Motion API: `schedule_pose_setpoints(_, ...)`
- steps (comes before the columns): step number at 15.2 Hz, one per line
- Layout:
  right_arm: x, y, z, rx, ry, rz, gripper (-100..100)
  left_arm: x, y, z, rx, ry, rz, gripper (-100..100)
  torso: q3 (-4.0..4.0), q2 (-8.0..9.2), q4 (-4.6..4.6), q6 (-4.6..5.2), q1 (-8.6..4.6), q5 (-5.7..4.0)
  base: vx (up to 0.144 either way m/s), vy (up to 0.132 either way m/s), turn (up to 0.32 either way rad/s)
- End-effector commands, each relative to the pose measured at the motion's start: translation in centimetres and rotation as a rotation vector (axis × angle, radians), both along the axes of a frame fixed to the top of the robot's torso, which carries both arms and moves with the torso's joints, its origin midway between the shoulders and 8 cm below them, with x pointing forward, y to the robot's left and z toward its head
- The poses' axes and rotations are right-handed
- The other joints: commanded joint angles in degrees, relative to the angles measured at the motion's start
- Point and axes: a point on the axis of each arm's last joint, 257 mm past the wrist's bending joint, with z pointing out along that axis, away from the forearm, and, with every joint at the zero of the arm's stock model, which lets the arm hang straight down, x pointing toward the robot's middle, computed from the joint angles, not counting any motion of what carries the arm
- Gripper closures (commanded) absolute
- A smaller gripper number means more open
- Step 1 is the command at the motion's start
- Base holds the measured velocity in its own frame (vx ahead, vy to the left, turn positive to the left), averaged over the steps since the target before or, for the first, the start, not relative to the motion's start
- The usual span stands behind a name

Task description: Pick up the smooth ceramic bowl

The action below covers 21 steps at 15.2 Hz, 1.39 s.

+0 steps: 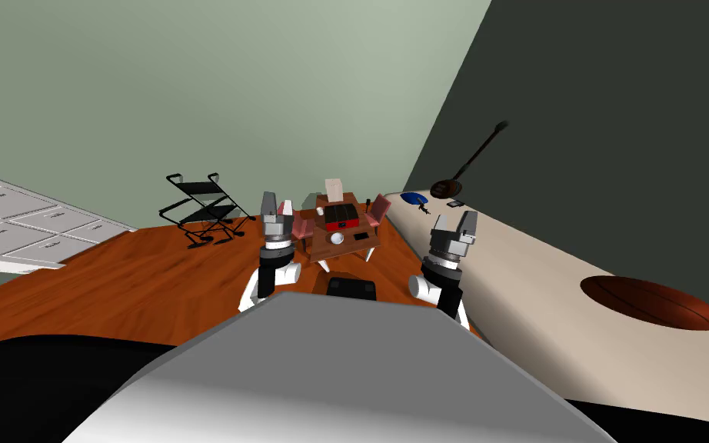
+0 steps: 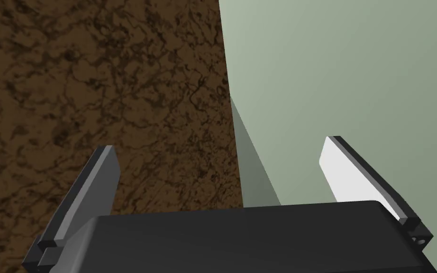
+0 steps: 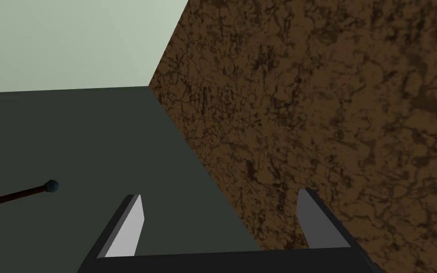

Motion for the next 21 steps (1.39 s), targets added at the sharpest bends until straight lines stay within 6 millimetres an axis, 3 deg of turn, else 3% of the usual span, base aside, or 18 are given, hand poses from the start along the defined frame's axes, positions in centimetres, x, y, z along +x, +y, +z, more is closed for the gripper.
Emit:
schedule_pose_setpoints(1, 0.0, 0.0, 0.0, 0.0, 0.0, 0.0, 0, 1.0, 0.0, -1.1, 0.029, 0.04, -0.013, -100, 0.0, 0.0, 0.0, 0.0, 0.0, 0.0, 0.002, 0.005, -0.072)
schedule_pose_setpoints(6, 0.0, 0.0, 0.0, 0.0, 0.0, 0.0, 0, 3.2, 0.6, -3.9, 0.052, 0.128, -0.018, -100, -0.02, -0.03, -0.01, 0.03, 0.14, 0.03, 0.004, 0.021, -0.118)
schedule_pose_setpoints(8, 0.0, 0.0, 0.0, 0.0, 0.0, 0.0, 0, 5.0, 1.5, -6.4, 0.056, 0.205, -0.011, -100, -0.03, -0.04, -0.01, 0.03, 0.14, 0.04, 0.003, 0.029, -0.155)
schedule_pose_setpoints(11, 0.0, 0.0, 0.0, 0.0, 0.0, 0.0, 0, 6.1, 2.2, -8.0, 0.055, 0.252, -0.003, -100, -0.03, -0.05, -0.01, 0.03, 0.15, 0.04, 0.003, 0.026, -0.126)
schedule_pose_setpoints(12, 0.0, 0.0, 0.0, 0.0, 0.0, 0.0, 0, 7.1, 2.9, -9.7, 0.052, 0.301, 0.005, -100, -0.03, -0.04, -0.01, 0.01, 0.14, 0.04, 0.003, 0.026, -0.15)
schedule_pose_setpoints(16, 0.0, 0.0, 0.0, 0.0, 0.0, 0.0, 0, 8.1, 3.7, -11.5, 0.048, 0.352, 0.016, -100, -0.02, -0.03, -0.01, 0.02, 0.12, 0.03, 0.001, 0.022, -0.115)
schedule_pose_setpoints(21, 0.0, 0.0, 0.0, 0.0, 0.0, 0.0, 0, 10.9, 6.5, -17.2, 0.025, 0.51, 0.056, -100, -0.03, -0.05, -0.01, 0.02, 0.13, 0.03, 0.0, 0.024, -0.159)
